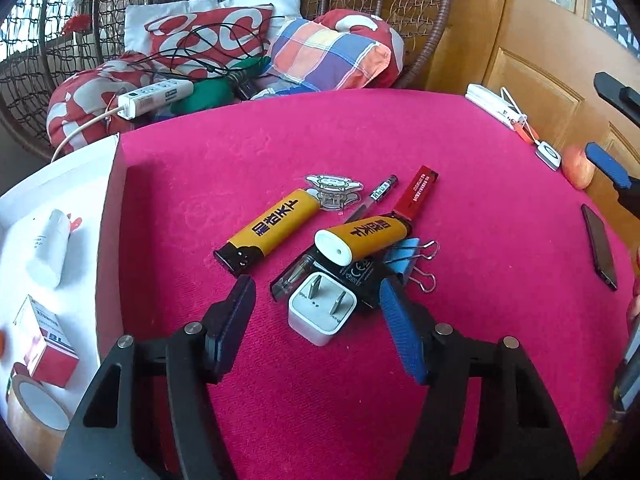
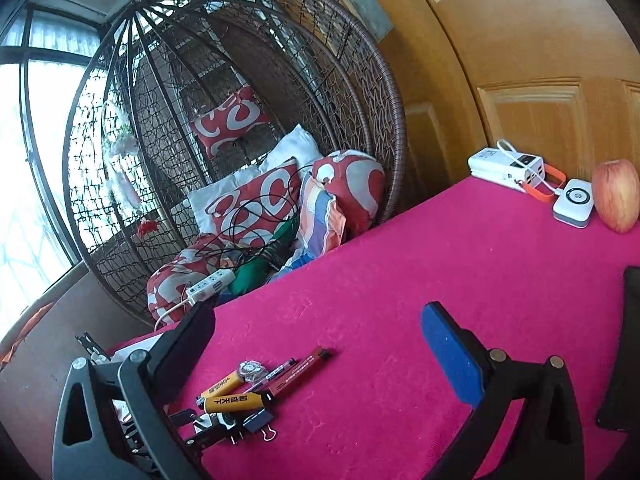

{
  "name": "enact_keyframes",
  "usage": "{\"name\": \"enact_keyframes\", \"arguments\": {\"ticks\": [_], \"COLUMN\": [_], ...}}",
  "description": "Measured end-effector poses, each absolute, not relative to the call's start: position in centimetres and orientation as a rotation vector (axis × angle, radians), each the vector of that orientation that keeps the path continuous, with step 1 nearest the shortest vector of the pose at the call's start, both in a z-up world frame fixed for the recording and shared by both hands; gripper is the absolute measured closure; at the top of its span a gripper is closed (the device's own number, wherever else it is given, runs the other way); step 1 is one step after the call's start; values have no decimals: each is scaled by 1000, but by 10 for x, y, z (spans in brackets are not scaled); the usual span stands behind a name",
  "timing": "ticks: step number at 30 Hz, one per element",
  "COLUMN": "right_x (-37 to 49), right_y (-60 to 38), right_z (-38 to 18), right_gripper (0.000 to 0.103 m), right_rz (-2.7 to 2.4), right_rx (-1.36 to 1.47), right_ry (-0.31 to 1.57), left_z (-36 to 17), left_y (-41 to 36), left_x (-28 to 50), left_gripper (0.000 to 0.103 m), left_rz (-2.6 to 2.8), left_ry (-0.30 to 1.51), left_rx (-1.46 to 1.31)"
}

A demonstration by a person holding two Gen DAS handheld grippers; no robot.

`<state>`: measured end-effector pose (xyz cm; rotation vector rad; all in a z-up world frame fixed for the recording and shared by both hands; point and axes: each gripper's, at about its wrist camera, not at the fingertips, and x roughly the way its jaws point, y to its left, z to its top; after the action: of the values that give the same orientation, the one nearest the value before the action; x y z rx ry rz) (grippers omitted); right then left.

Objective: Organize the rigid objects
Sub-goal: 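Grasp the white plug adapter with the left tool, then grasp the yellow lighter with the right tool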

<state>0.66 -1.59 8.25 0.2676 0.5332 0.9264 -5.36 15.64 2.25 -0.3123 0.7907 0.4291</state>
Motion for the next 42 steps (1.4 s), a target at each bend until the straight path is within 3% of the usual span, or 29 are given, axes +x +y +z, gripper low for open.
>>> {"name": "enact_keyframes", "arguments": {"ticks": [1, 2, 16, 18, 20, 33, 42], "right_x": [6, 5, 3, 3, 2, -35, -58], "right_y": [-15, -15, -6, -4, 3, 128, 157], "right_z": [83, 84, 81, 79, 76, 33, 16], "right_gripper": [0, 0, 0, 0, 0, 0, 1], "right_rz": [927, 929, 943, 949, 963, 1173, 1142], "right_rx": [265, 262, 248, 237, 217, -87, -283], "right_ry": [533, 530, 561, 570, 591, 838, 768], "left_z": [24, 24, 4, 6, 9, 51, 48], "left_y": [155, 154, 160, 164, 166, 156, 169], "left_x": [-56, -57, -50, -54, -61, -117, -130], "left_gripper": [60, 66, 66, 73, 73, 73, 73], "left_rz": [418, 417, 441, 430, 439, 442, 451], "left_ry": [781, 781, 816, 800, 790, 679, 669], "left_rx": [-318, -317, -307, -338, -360, -417, -481]}}
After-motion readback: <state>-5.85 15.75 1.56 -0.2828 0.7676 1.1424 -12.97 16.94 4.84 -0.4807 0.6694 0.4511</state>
